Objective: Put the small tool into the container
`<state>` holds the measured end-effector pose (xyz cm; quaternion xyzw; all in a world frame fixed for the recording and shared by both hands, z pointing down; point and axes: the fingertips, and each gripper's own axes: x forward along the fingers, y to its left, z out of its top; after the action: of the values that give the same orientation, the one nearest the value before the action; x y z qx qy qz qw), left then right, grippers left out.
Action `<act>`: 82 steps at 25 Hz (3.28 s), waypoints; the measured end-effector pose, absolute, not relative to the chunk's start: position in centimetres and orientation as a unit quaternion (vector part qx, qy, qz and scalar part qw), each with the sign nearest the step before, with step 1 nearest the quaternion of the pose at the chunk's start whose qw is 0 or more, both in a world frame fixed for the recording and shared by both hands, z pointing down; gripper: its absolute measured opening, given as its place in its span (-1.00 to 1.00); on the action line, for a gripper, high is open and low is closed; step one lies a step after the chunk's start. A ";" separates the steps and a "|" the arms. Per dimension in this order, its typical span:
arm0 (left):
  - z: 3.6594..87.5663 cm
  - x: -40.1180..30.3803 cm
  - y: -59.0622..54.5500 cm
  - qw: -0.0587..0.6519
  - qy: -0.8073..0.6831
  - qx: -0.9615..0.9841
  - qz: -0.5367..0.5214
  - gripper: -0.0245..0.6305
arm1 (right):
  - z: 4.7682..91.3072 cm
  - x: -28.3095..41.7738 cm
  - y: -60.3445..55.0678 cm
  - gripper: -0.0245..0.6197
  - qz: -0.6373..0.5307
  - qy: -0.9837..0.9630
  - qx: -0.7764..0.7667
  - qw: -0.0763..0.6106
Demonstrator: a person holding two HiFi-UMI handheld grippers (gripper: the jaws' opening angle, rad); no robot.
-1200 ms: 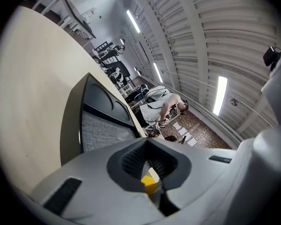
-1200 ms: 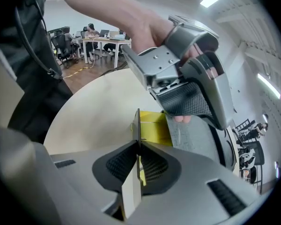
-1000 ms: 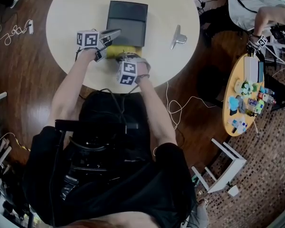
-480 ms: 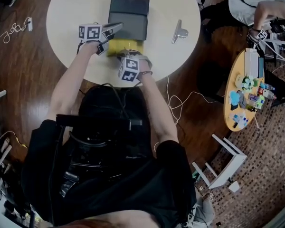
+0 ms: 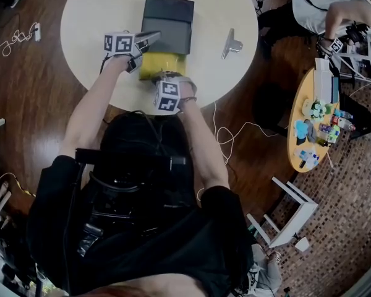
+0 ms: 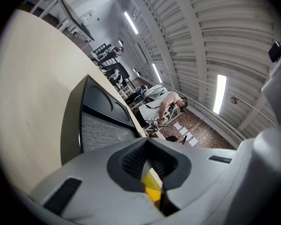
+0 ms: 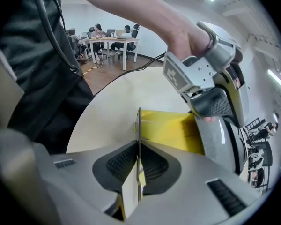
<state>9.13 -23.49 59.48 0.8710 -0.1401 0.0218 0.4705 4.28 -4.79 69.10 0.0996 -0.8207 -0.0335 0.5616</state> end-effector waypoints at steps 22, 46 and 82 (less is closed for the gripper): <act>59.2 9.1 -23.5 0.476 -0.131 0.869 0.017 -0.94 | 69.2 3.3 0.2 -0.85 -0.002 -0.819 0.047 0.572; 58.6 8.8 -23.7 0.475 -0.117 0.872 0.007 -0.94 | 65.7 3.1 1.6 -0.78 0.079 -0.833 0.188 0.514; 55.8 12.6 -13.3 0.498 -0.156 0.852 -0.044 -0.94 | 61.5 35.0 -5.2 -0.97 0.456 -0.642 0.582 -0.202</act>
<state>12.60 -13.35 55.84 0.8517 -0.1556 -0.0437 0.4985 35.00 -5.16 61.45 0.5818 -0.6422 0.4561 -0.2025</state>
